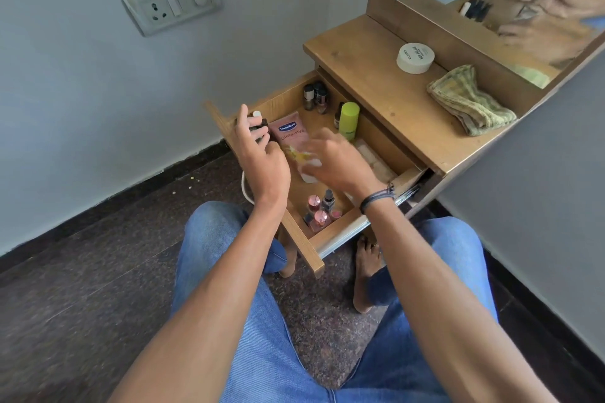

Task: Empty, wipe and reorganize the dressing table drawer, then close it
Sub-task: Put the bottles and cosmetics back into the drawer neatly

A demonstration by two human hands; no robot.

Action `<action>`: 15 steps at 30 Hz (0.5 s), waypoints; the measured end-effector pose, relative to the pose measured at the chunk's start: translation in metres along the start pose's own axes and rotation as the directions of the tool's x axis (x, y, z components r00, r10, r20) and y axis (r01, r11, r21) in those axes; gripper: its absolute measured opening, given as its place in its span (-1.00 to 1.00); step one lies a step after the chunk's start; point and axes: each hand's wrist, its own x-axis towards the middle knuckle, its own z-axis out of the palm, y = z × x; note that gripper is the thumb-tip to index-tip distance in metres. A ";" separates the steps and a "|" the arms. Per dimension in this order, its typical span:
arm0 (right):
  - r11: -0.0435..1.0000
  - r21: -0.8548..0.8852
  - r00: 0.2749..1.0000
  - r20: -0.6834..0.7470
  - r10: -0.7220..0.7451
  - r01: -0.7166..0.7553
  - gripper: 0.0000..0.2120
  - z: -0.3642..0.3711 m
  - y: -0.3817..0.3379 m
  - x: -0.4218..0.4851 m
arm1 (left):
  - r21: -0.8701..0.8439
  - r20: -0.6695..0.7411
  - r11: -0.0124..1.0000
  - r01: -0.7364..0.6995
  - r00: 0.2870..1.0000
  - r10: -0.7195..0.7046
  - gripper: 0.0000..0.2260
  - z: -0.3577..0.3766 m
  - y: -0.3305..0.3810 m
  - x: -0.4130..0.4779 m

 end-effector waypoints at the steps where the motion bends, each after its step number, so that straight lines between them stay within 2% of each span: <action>1: 1.000 -0.009 0.999 0.045 0.026 -0.025 -0.59 0.007 0.000 0.000 | -0.016 -0.012 1.000 0.003 1.000 -0.003 -0.39 0.000 0.001 0.000; 4: 0.999 0.005 0.998 0.058 0.036 -0.036 -0.52 0.017 0.004 0.001 | -0.049 -0.035 0.999 0.020 0.999 -0.022 -0.40 -0.003 0.001 0.002; 8: 0.996 0.083 0.998 0.055 0.034 -0.039 -0.62 0.011 0.008 0.001 | -0.033 -0.039 0.999 0.020 0.999 -0.021 -0.40 -0.004 0.000 0.004; 15: 0.994 0.110 0.998 0.064 0.019 -0.026 -0.76 0.009 0.012 -0.003 | -0.020 -0.006 1.000 0.022 1.000 -0.022 -0.41 -0.005 0.001 0.002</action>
